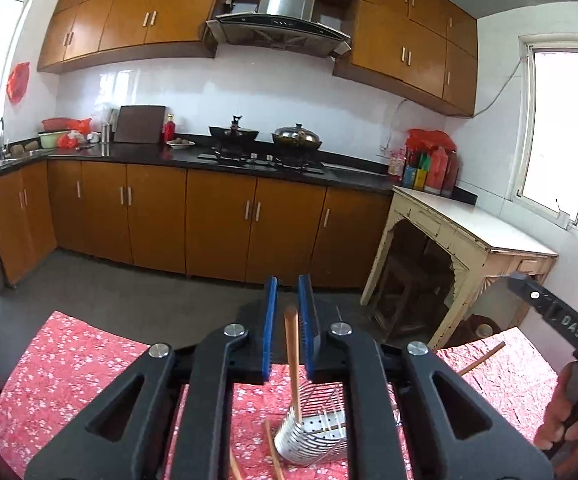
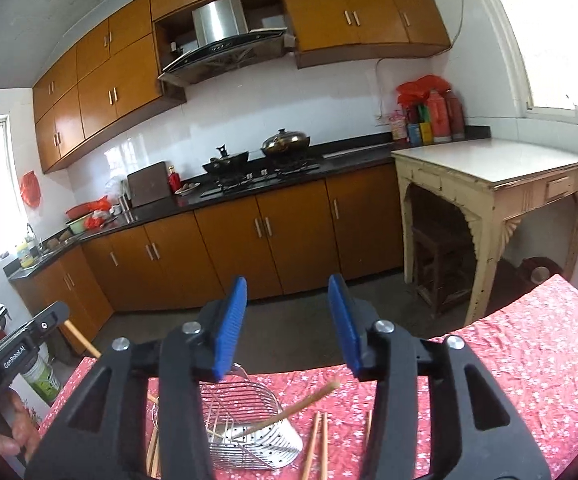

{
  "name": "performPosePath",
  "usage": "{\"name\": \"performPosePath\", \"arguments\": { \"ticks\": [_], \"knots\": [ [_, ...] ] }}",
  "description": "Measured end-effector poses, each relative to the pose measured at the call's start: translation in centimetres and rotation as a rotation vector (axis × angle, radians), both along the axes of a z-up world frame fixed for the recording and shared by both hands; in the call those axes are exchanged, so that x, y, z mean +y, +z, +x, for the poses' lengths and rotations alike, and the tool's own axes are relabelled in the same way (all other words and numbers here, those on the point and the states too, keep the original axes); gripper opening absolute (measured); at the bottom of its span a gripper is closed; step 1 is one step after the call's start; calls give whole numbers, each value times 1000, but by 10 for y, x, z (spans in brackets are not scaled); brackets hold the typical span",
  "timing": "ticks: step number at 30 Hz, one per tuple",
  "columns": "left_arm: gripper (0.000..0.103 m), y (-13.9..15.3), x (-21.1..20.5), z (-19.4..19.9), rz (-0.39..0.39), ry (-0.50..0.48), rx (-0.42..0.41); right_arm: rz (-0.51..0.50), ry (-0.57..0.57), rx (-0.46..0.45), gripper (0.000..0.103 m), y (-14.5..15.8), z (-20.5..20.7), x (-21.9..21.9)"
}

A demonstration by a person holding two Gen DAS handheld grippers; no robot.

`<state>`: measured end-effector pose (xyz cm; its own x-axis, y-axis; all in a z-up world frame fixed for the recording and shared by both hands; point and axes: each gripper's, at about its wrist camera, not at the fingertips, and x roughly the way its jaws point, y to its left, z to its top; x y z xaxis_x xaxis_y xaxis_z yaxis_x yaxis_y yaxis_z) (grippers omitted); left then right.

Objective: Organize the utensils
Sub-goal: 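Lower the chopsticks into the wire holder and open both grippers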

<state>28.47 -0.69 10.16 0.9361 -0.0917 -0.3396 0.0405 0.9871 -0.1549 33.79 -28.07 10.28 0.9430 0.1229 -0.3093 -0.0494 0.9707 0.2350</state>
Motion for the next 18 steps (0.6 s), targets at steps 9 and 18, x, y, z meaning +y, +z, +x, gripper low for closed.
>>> {"name": "performPosePath", "arguments": {
  "ticks": [9, 18],
  "knots": [
    [27, 10, 24, -41, 0, 52, -21, -15, -39, 21, 45, -5, -45, -17],
    [39, -27, 56, -99, -4, 94, 30, -43, -58, 139, 45, -65, -93, -26]
  ]
}}
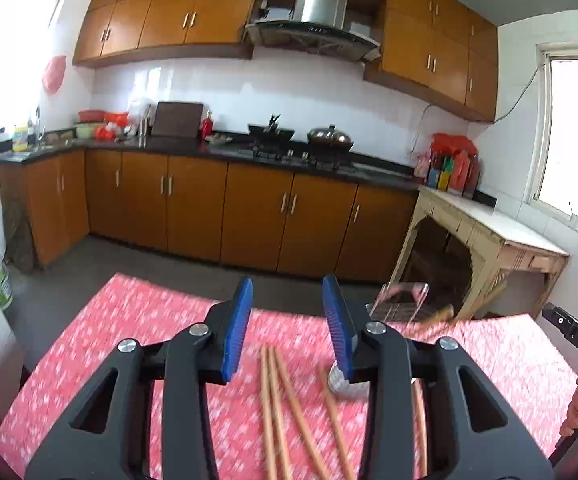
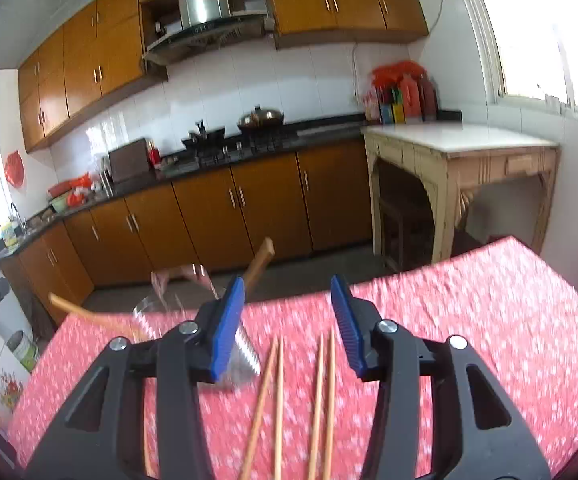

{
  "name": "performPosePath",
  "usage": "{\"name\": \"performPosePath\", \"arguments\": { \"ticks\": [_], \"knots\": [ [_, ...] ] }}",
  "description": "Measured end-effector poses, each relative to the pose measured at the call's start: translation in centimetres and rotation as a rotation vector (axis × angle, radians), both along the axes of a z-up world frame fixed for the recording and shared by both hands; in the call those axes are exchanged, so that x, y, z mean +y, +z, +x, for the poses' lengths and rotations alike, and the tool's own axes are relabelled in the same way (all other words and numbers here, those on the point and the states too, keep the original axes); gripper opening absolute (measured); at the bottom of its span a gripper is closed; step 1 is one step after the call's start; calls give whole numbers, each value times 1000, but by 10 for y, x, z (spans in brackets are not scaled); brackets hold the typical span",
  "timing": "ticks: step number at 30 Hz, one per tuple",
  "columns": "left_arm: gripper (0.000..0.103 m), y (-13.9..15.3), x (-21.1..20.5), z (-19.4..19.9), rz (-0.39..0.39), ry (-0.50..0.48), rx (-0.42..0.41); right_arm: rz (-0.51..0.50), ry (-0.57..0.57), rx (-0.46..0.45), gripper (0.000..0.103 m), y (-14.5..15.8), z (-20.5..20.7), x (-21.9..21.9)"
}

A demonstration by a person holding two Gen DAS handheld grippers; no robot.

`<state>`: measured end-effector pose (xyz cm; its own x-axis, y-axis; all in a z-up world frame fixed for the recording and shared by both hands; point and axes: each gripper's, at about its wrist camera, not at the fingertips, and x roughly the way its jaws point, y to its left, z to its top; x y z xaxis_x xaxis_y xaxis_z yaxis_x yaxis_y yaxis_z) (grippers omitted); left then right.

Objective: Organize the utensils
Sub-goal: 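Lower the chopsticks into the wire holder and open both grippers, then move back to the table and close the right gripper on a chopstick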

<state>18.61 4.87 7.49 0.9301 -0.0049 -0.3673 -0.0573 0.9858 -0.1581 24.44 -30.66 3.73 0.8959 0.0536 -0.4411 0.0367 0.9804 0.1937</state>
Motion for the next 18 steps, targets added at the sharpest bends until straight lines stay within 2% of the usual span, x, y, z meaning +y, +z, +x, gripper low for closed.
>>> {"name": "performPosePath", "arguments": {
  "ticks": [3, 8, 12, 14, 18],
  "knots": [
    [42, -27, 9, -16, -4, 10, 45, 0, 1, 79, 45, -38, -13, -2],
    [44, -76, 10, -31, 50, 20, 115, 25, -7, 209, 44, -97, -23, -3],
    [44, -109, 11, -34, 51, 4, 185, 63, -13, 296, 29, -135, -26, -8],
    [44, -121, 11, -33, 52, 1, 214, 81, -5, 329, 25, -148, -27, -8],
    [44, -135, 5, -37, 58, -7, 237, 67, 11, 360, 24, -163, -30, 0]
  ]
}}
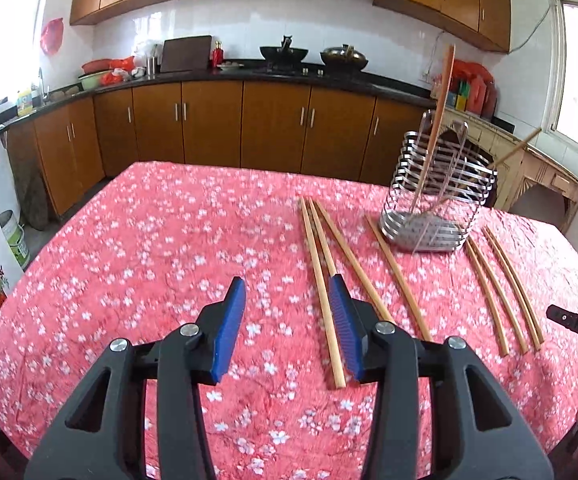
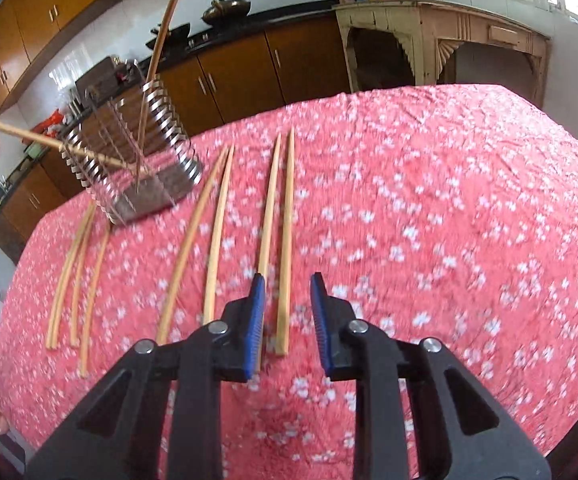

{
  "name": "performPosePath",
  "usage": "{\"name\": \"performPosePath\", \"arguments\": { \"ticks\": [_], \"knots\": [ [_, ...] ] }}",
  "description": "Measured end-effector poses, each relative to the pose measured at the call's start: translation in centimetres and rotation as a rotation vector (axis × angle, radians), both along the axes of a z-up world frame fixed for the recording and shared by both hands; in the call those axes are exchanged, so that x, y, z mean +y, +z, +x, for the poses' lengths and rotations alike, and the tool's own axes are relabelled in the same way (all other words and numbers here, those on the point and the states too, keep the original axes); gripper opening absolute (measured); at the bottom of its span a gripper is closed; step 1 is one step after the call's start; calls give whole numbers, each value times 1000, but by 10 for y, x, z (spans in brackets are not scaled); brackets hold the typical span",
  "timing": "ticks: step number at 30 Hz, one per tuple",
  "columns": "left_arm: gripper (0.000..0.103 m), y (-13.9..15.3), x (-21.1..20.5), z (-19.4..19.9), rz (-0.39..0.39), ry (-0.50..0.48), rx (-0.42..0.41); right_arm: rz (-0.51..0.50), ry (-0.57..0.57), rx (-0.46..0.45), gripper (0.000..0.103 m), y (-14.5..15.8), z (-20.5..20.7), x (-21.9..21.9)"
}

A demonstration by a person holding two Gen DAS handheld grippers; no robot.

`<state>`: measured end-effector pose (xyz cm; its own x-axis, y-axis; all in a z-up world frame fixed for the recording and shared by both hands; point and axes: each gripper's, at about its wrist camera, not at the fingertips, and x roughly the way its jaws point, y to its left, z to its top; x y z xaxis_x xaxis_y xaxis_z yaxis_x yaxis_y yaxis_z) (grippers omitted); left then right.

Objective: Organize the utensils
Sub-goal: 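Move back to the table and close the right gripper on a chopstick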

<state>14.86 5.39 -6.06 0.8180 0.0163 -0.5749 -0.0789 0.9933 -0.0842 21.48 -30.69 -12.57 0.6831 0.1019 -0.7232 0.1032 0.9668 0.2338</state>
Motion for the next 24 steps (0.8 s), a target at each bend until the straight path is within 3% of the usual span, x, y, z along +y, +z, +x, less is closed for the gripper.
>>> {"name": "performPosePath", "arguments": {
  "ticks": [5, 13, 19, 24],
  "knots": [
    [44, -14, -1, -2, -14, -6, 37, -46, 22, 34, 18, -16, 0, 10],
    [44, -26, -7, 0, -23, -12, 82, -111, -9, 54, 8, -15, 7, 9],
    [44, -34, -14, 3, -19, -32, 129, -77, -180, 82, 8, -14, 26, -26],
    [44, -43, -22, 9, -16, -64, 176, -60, -201, 92, 8, -15, 29, -39]
  ]
}}
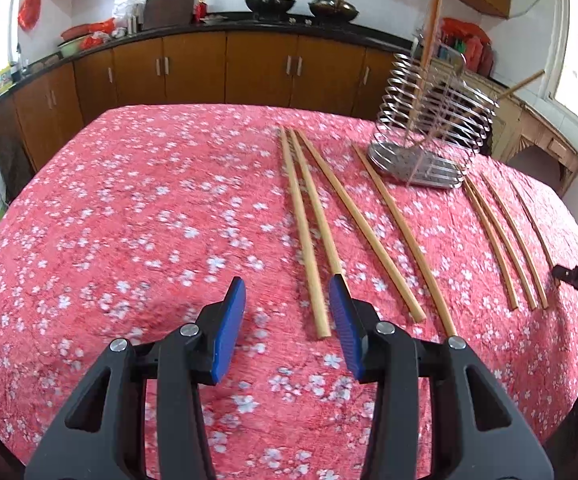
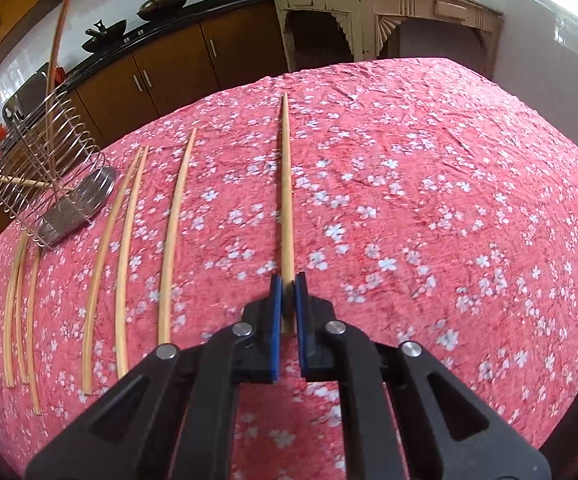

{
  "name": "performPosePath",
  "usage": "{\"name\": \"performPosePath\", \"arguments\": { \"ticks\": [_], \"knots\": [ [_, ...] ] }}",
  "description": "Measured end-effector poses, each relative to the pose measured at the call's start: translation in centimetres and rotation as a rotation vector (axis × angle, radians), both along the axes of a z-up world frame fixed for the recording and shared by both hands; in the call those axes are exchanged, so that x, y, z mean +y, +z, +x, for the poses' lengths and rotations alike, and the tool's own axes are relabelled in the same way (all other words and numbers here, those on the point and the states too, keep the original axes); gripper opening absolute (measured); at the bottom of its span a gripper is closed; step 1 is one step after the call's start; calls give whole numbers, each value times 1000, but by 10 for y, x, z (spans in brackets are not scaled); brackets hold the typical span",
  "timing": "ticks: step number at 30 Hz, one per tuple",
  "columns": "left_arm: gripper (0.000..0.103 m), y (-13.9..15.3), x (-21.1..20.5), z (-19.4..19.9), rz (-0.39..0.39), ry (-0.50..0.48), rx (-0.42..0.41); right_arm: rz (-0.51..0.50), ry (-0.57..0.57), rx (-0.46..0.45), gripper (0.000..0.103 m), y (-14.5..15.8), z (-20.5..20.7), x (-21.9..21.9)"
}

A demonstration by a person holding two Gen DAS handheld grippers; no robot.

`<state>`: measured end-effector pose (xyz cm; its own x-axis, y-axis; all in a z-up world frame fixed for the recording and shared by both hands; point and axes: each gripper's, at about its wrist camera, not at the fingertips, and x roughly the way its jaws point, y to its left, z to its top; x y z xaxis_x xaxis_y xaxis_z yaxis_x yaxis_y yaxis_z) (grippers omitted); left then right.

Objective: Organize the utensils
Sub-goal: 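Move back to the table and close the right gripper on a chopstick, then close the left gripper on a chopstick while the right gripper holds its chopstick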

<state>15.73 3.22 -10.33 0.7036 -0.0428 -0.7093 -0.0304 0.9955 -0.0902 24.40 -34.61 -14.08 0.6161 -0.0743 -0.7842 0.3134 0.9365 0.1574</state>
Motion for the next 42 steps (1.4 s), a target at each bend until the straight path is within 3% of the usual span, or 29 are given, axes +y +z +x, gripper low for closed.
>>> {"name": "performPosePath", "arguments": {
  "ticks": [3, 7, 10, 13, 22, 25, 30, 31, 33, 34, 35, 39, 42],
  "knots": [
    [42, -6, -8, 6, 33, -12, 25, -11, 3, 2, 8, 1, 1, 0],
    [29, -15, -13, 19, 46, -17, 81, -15, 7, 8, 8, 1, 8, 2],
    [11, -16, -17, 27, 89, -19, 90, -26, 8, 11, 8, 1, 12, 1],
    [7, -16, -7, 42, 88, -5, 110, -31, -5, 13, 8, 1, 20, -7],
    [7, -14, 37, 75, 107, 34, 108, -73, -73, 12, 8, -2, 37, -36],
    [9, -14, 43, 74, 76, 13, 96, -118, -64, -3, 8, -3, 35, -31],
    [10, -14, 55, 76, 13, 15, 92, -104, -65, -9, 8, -5, 33, -31],
    [13, -14, 54, 76, 14, 15, 92, -105, -65, -8, 8, -5, 33, -31],
    [35, -14, 52, 74, 46, 25, 91, -108, -65, -7, 8, -4, 34, -32],
    [52, -13, 50, 72, 75, 35, 89, -109, -66, -6, 8, -4, 34, -32],
    [54, -11, 47, 69, 89, 37, 81, -111, -66, -5, 8, -4, 34, -32],
    [51, -13, 42, 65, 101, 17, 92, -127, -63, 2, 8, -3, 30, -30],
    [39, -14, 39, 63, 96, 14, 103, -141, -56, 6, 8, -3, 25, -26]
  ]
}}
